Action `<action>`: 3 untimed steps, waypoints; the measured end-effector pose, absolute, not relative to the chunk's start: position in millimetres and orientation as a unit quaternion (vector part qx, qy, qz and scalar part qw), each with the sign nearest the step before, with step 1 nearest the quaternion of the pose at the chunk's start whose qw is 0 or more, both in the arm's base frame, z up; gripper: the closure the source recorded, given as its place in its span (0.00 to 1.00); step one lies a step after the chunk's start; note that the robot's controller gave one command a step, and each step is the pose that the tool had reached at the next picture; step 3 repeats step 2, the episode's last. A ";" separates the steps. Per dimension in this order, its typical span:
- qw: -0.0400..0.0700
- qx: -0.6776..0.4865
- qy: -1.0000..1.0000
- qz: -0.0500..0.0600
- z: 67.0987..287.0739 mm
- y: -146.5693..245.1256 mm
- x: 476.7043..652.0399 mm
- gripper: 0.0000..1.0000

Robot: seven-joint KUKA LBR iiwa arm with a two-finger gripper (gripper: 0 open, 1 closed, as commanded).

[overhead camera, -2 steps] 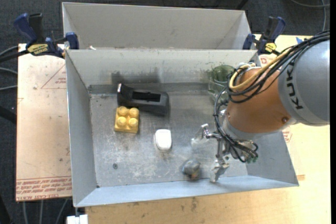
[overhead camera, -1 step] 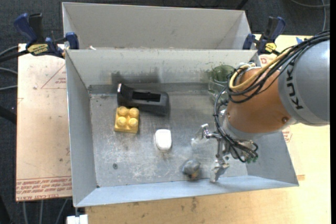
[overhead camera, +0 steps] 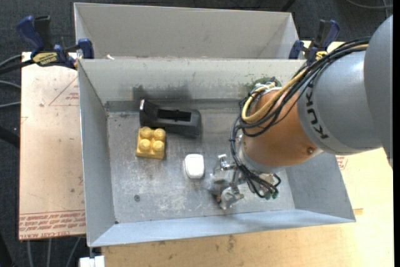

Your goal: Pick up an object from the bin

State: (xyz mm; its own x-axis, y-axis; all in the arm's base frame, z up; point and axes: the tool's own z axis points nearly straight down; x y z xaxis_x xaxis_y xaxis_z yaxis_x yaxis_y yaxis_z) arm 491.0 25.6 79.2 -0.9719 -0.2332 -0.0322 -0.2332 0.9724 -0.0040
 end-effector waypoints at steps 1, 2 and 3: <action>0.016 -0.118 0.993 0.000 79.2 25.6 491.0 1.00; 0.006 -0.245 0.969 0.000 223.3 61.8 538.1 1.00; 0.006 -0.245 0.969 0.000 223.3 61.8 538.1 1.00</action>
Offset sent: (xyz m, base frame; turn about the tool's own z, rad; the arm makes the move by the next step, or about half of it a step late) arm 0.0443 0.0344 0.1405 -0.2606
